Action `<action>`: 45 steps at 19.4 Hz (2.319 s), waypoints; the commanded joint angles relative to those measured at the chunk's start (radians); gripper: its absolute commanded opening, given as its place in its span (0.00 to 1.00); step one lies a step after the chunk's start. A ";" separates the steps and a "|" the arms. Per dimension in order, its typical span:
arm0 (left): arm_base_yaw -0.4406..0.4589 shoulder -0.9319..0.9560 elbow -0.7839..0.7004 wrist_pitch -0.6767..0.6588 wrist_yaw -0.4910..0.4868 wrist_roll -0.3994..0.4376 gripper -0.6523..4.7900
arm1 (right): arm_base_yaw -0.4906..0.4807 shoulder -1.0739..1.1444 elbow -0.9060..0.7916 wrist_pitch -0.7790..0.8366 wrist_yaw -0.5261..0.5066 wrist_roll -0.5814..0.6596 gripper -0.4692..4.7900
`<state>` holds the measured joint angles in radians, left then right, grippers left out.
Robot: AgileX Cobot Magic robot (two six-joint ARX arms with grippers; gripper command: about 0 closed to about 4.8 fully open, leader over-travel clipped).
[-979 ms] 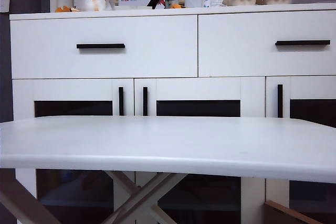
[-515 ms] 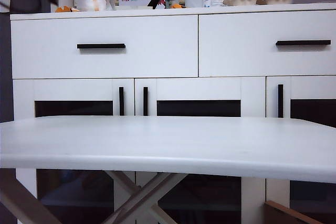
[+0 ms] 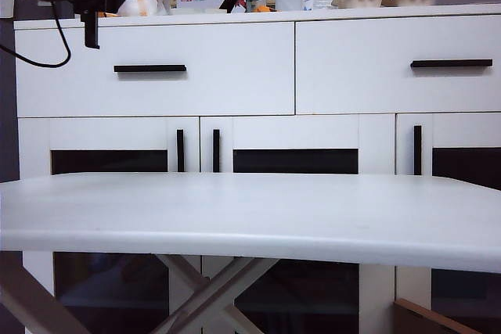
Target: Pick up a can of beer from the white table, open the left drawer, place the beer inside the drawer, and finally close the drawer.
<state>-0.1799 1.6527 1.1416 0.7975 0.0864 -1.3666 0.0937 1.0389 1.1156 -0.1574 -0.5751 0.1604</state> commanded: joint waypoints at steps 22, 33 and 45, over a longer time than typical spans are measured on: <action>0.014 0.418 0.436 -0.058 -0.030 -0.161 0.80 | 0.210 -0.011 0.011 0.056 0.129 -0.012 0.36; 0.016 0.602 0.660 -0.148 -0.049 -0.152 0.79 | 0.210 -0.010 0.011 0.057 0.133 -0.029 0.36; 0.050 0.639 0.790 -0.281 -0.038 -0.103 0.64 | 0.210 -0.010 0.011 0.057 0.140 -0.031 0.36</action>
<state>-0.1284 2.2955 1.9285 0.5121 0.0448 -1.4811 0.3019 1.0374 1.1156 -0.1574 -0.4370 0.1326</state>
